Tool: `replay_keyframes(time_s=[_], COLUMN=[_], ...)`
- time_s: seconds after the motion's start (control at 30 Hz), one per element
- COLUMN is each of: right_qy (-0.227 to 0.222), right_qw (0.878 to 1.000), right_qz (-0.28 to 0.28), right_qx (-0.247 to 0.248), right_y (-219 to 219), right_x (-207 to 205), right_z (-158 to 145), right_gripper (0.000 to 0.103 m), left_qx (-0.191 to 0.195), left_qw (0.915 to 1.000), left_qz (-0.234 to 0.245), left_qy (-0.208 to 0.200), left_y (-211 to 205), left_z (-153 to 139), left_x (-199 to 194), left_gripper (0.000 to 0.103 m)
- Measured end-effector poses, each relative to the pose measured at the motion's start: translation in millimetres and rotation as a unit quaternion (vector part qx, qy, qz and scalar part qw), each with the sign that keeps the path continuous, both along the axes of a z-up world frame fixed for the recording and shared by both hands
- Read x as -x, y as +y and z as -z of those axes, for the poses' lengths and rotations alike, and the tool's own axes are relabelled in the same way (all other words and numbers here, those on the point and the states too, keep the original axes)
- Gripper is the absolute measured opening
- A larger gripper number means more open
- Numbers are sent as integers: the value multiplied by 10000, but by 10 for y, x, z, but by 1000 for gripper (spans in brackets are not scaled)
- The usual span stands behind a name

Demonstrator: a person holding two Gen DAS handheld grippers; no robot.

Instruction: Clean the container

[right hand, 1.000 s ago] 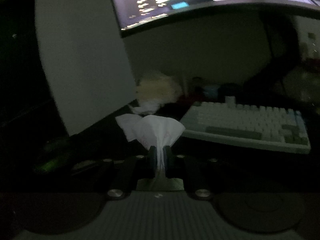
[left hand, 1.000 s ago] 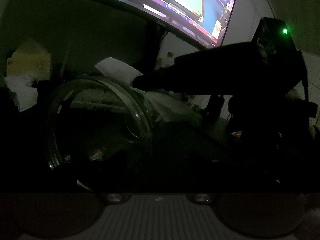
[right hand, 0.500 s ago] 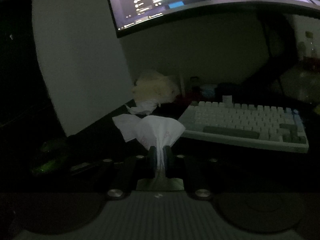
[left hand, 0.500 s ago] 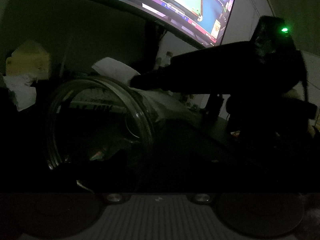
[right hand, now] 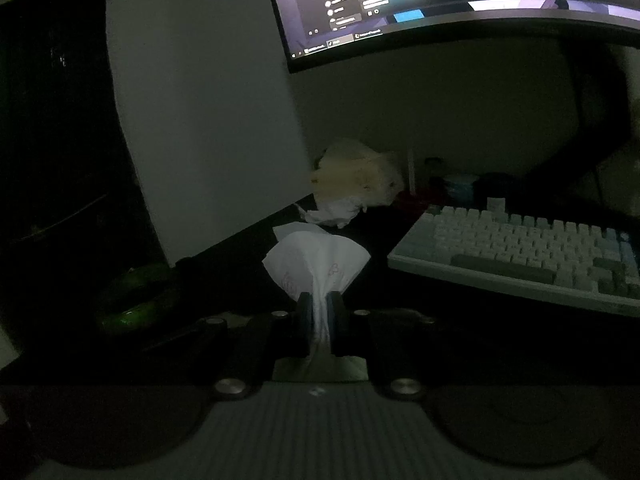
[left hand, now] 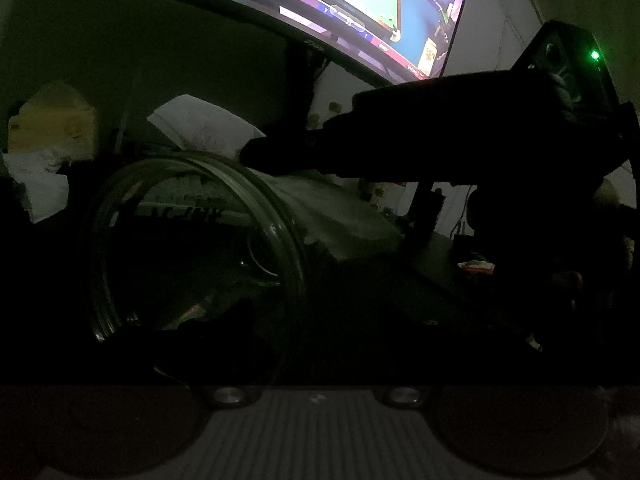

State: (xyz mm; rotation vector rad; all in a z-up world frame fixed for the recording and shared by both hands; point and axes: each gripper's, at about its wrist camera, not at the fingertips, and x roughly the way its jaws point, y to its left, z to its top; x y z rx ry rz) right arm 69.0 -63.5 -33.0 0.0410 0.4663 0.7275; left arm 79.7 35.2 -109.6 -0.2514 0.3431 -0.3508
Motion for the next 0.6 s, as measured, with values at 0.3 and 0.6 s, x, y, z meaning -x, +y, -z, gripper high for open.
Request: replay_keyframes(time_s=[0.3, 0.6], right_qy=[54, 131], right_qw=[9997, 9994], right_qz=[203, 324], right_qx=[84, 72], right_y=[-9, -155], right_x=[12, -95], right_z=[-9, 16], right_gripper=[11, 10], left_qx=[-27, -58], left_qw=[10000, 10000], left_qz=[25, 61], left_qy=[10, 15], left_y=[-21, -39], left_z=[-15, -29], left_x=[-6, 10], left_gripper=[66, 66])
